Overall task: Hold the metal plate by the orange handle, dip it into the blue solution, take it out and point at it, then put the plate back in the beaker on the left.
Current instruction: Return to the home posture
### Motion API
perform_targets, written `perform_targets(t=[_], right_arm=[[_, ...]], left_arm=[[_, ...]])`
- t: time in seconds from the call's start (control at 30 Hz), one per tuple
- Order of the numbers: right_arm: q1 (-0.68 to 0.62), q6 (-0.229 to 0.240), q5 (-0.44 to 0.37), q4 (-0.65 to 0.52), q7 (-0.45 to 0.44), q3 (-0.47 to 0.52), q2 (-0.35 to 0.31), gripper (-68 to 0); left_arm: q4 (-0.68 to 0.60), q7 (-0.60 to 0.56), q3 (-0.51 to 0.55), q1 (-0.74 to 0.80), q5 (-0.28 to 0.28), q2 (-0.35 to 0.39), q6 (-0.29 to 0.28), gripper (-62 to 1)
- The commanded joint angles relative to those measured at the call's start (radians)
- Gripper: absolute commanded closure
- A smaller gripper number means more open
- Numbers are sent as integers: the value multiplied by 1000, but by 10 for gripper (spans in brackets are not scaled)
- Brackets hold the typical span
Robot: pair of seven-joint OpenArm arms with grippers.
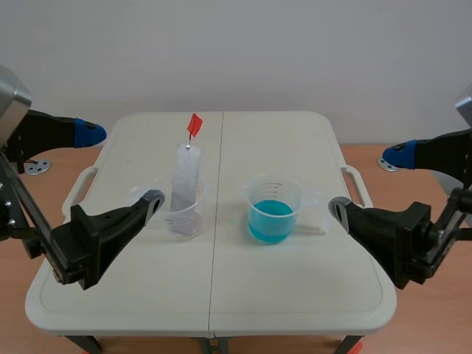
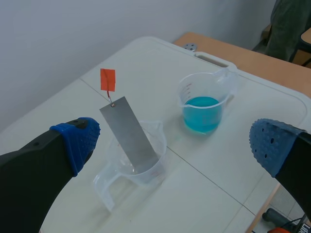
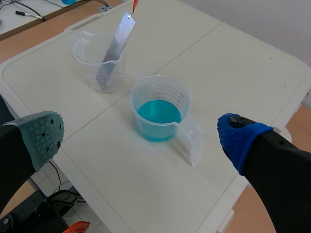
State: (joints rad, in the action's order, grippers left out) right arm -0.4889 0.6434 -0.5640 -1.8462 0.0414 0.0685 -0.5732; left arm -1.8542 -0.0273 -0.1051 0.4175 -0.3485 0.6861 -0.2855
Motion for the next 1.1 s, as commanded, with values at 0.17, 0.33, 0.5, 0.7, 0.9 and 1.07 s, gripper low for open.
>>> perform_targets(t=[0.17,0.33,0.5,0.7,0.9,1.07], right_arm=[[10,-1,-7,-10,-15,10,-5,-663],[10,-1,-7,-10,-14,10,-5,-663],[10,0,-7,-10,-3,10,-5,-663],[10,0,-7,-10,-3,10,-5,-663],[10,0,-7,-10,-3,10,-5,-663],[10,0,-8,-10,-3,10,-5,-663]], left_arm=[[-11,-8,-16,0,-7,-13,3,-623],[-11,-5,-16,0,-7,-15,3,-623],[-11,-5,-16,0,-7,-15,3,-623],[-11,-2,-16,0,-7,-15,3,-623],[-11,-2,-16,0,-7,-15,3,-623],[-11,0,-16,0,-7,-15,3,-623]])
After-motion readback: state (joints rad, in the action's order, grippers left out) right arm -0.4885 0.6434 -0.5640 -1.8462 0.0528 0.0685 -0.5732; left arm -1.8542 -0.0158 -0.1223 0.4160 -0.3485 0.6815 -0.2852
